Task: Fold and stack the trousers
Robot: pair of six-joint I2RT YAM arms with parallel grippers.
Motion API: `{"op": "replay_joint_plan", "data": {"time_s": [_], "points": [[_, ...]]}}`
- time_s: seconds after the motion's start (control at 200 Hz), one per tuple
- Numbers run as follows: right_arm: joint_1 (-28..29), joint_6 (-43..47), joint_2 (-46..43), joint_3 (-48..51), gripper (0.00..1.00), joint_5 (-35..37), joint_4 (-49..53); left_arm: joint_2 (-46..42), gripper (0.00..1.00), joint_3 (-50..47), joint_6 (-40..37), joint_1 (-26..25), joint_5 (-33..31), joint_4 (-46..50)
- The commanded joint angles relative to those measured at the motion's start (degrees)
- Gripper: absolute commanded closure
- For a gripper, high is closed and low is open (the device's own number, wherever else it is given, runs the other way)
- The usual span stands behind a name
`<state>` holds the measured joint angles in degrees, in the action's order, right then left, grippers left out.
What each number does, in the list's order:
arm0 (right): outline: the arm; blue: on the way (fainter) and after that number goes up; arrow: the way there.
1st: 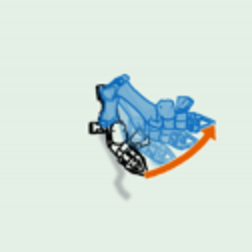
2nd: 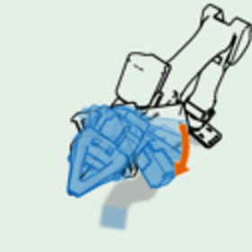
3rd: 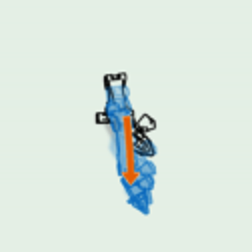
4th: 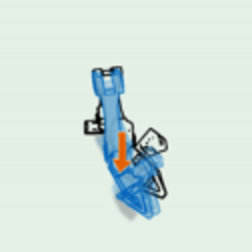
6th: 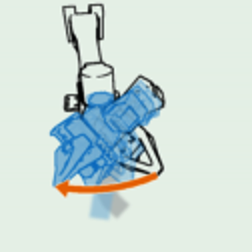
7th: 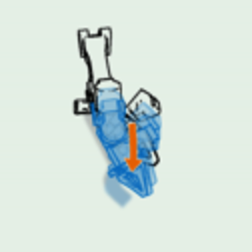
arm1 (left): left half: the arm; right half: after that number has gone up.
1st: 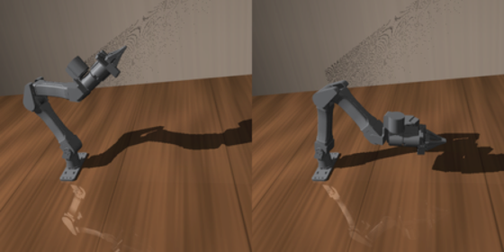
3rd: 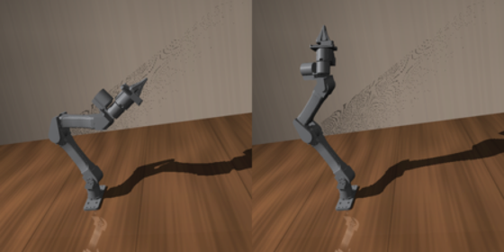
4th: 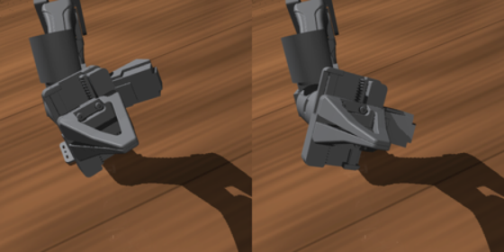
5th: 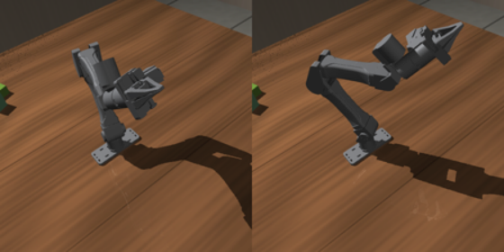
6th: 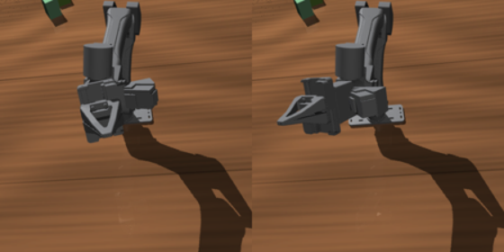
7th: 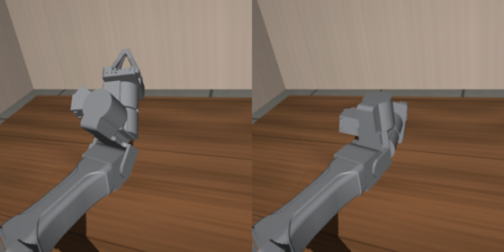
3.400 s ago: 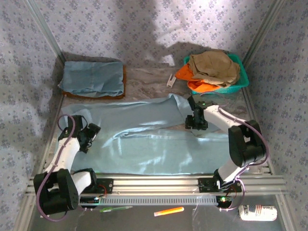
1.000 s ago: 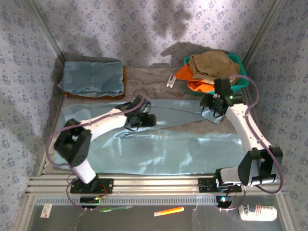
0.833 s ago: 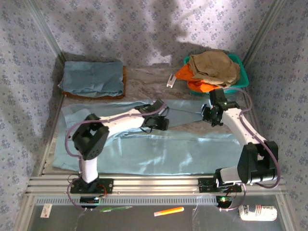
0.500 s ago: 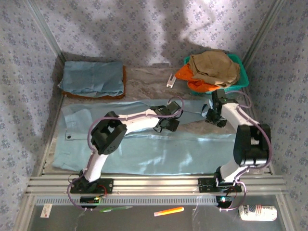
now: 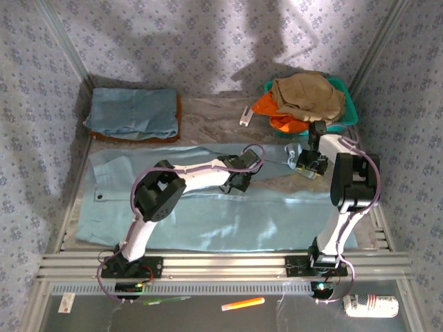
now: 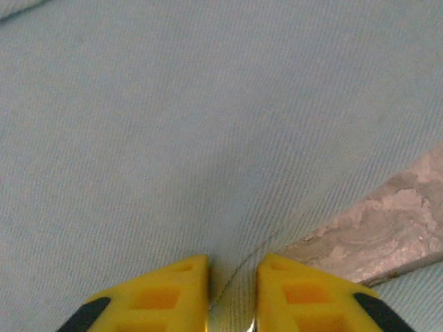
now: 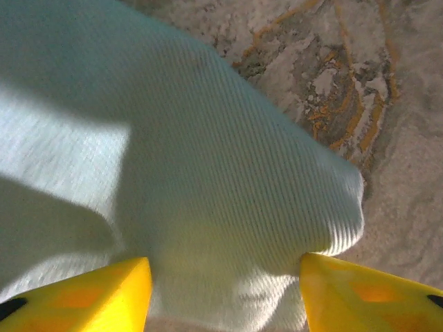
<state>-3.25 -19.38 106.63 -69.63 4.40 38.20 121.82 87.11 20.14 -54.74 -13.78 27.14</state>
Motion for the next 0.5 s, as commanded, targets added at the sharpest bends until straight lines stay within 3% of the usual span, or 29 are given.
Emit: {"op": "replay_joint_plan", "data": {"time_s": [0.0, 0.06, 0.235, 0.36, 0.495], "points": [[-1.2, 0.3, 2.8, -0.8, 0.55, -3.9, 0.7, -0.7, 0.90, -2.8, -0.5, 0.6, -0.4, 3.8], [-1.9, 0.3, 3.1, -0.6, 0.71, -5.2, 0.3, -1.1, 1.00, -3.2, -0.7, 0.7, -0.6, 3.8], [-1.8, -1.6, -2.2, 2.9, 1.00, -6.1, -0.1, -3.8, 1.00, -6.3, -0.8, 0.8, -1.7, 3.3], [-0.7, -4.4, -11.2, 7.7, 1.00, -9.4, 0.1, -9.4, 1.00, -11.5, -0.1, 0.9, -3.2, 1.8], [0.5, -8.3, -23.2, 13.2, 1.00, -18.1, 1.7, -17.9, 1.00, -19.1, -1.1, 1.0, -3.1, 0.3]]}}
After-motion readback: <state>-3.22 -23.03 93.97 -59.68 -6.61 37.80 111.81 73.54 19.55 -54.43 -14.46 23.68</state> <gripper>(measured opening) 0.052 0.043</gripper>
